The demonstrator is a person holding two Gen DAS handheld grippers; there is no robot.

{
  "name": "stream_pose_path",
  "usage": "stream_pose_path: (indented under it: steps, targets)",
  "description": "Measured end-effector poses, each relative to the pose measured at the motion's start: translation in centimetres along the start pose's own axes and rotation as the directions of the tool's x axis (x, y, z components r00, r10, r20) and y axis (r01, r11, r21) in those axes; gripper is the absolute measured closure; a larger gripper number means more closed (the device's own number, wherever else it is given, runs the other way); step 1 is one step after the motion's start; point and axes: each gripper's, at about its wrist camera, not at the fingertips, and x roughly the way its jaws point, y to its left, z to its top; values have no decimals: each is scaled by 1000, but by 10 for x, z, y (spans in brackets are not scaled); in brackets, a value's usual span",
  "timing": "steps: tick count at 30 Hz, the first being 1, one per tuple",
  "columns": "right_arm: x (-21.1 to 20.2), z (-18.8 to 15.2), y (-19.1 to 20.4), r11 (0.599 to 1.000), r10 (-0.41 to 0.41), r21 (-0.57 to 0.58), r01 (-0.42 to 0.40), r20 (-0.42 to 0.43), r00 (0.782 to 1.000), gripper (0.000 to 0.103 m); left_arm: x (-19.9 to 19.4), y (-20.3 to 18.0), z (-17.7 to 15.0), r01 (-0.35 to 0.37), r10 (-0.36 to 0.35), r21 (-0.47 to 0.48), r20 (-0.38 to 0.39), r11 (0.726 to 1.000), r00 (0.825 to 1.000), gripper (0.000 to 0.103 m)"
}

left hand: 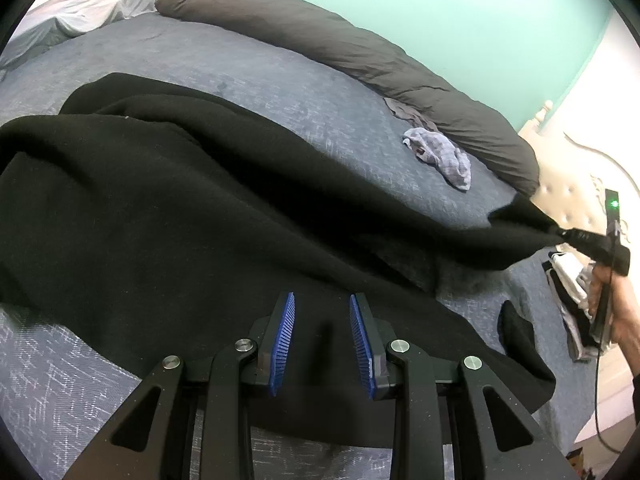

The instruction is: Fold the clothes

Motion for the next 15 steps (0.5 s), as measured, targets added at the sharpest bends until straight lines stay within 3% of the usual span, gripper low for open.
stream_pose_path:
  steps: [9, 15]
  targets:
    - [10, 18, -56, 978, -31, 209, 14, 79, 996, 101, 1, 9, 0, -26, 26, -17, 3, 1000, 1000, 72]
    - [35, 5, -58, 980, -12, 197, 9, 13, 1000, 101, 6, 9, 3, -34, 34, -18, 1, 999, 999, 72]
